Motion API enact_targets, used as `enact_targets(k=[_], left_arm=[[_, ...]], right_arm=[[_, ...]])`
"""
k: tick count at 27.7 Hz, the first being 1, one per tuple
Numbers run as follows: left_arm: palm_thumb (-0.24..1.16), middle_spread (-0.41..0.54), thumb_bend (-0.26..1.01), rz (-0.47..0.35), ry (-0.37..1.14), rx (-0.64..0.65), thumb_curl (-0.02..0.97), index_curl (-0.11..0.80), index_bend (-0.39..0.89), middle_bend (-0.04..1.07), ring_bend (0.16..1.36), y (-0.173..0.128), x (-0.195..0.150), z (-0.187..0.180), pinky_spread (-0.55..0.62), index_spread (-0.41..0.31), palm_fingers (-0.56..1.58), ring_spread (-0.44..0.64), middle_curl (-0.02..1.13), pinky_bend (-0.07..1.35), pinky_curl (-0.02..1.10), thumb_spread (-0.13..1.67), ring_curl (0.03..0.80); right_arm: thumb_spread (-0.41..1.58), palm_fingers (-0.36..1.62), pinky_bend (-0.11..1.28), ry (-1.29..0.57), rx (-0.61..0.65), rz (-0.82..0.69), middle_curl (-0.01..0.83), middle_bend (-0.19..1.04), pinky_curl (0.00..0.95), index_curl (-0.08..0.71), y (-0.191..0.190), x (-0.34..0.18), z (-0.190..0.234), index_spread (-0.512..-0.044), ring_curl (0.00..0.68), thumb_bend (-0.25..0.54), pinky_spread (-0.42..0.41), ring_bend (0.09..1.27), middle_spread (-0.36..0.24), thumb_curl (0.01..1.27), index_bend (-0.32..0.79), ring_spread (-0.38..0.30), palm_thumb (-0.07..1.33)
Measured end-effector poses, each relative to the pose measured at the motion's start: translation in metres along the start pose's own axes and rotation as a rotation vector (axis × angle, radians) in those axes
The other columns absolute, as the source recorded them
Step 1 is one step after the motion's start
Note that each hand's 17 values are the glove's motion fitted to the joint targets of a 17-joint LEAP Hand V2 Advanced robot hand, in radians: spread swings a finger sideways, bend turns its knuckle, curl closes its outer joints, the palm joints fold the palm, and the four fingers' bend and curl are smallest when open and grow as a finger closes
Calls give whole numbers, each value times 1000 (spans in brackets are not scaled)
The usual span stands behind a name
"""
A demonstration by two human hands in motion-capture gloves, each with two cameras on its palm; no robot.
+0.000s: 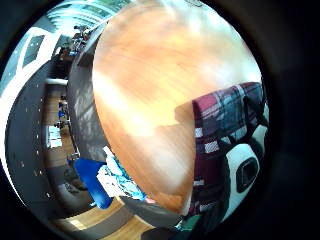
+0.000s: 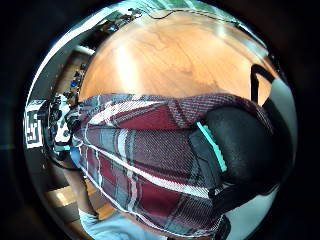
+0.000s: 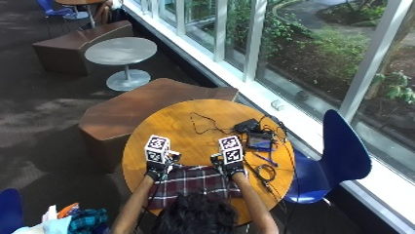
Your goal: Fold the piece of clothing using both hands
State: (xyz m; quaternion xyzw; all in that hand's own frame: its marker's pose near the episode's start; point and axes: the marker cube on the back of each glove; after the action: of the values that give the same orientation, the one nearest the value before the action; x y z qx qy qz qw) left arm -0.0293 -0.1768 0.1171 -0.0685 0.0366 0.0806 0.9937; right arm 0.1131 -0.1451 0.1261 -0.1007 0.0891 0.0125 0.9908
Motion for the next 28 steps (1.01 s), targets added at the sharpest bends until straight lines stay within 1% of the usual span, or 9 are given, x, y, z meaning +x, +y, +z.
enact_targets(k=[4, 5, 8, 14, 17, 19, 20, 22, 28], left_arm=[[520, -379, 9, -42, 33, 151, 279, 439, 200, 848, 1004, 30, 0, -17, -383, -349, 1318, -374, 608, 885, 518, 1258, 520], [459, -340, -35, -50, 22, 183, 270, 353, -94, 753, 971, 42, 2, -19, -300, -252, 734, -339, 573, 824, 499, 1224, 500], [421, -267, -39, -73, -45, 252, 268, 369, 80, 666, 878, 79, 10, -13, -199, -199, 478, -255, 595, 827, 547, 1201, 523], [344, -165, -38, -90, -37, -26, 254, 417, 285, 401, 649, 128, 32, 34, -26, -197, 398, -88, 457, 642, 447, 1211, 398], [238, -76, -54, -90, 44, -118, 224, 430, 283, 318, 618, 127, 34, 50, 91, -165, 216, 33, 452, 611, 451, 1263, 398], [191, -43, -48, -83, 54, -130, 210, 431, 275, 286, 585, 124, 38, 52, 151, -154, 166, 97, 434, 585, 431, 1291, 375], [177, -31, -42, -76, 50, -133, 206, 429, 269, 274, 576, 121, 41, 52, 174, -149, 175, 119, 422, 575, 421, 1300, 364], [153, -9, -34, -63, 47, -140, 201, 426, 257, 249, 556, 115, 52, 52, 214, -142, 198, 156, 398, 554, 397, 1314, 339], [125, 31, -15, -22, 108, -141, 195, 423, 216, 208, 529, 94, 85, 47, 295, -123, 237, 236, 373, 520, 367, 1349, 307]], right_arm=[[1388, 1258, 782, -70, 83, 102, 647, 883, 451, 515, 36, 18, -5, -253, 581, 63, -263, 1013, -182, 240, 447, -191, 544], [1389, 735, 679, -106, 127, 165, 589, 754, 417, 480, 53, 24, -4, -266, 531, 59, -180, 886, -184, 241, 338, -189, 542], [1371, 442, 667, -209, 220, 380, 558, 633, 470, 539, 111, 35, 1, -276, 544, 55, -33, 746, -155, 258, 383, -136, 561], [1288, 431, 717, -247, 124, 554, 468, 464, 402, 399, 150, 32, 33, -249, 428, 2, 87, 640, -44, 278, 86, -44, 536], [1277, 533, 741, -231, 187, 554, 450, 440, 398, 317, 143, 28, 39, -225, 433, 13, 41, 750, -14, 295, -30, -83, 577], [1274, 704, 782, -229, 244, 545, 448, 470, 402, 238, 137, 30, 39, -209, 445, 47, -45, 881, -55, 316, -123, -140, 656], [1269, 705, 783, -239, 264, 542, 443, 469, 397, 216, 133, 33, 37, -205, 436, 47, -59, 893, -58, 320, -116, -149, 666], [1226, 882, 810, -307, 282, 546, 480, 593, 408, 174, 130, 46, 25, -208, 461, 96, -100, 978, -147, 356, -119, -174, 788], [1084, 969, 830, -685, 331, 482, 515, 666, 456, 148, 133, 55, -63, -235, 522, 110, -159, 1045, -195, 416, 0, -200, 921]])
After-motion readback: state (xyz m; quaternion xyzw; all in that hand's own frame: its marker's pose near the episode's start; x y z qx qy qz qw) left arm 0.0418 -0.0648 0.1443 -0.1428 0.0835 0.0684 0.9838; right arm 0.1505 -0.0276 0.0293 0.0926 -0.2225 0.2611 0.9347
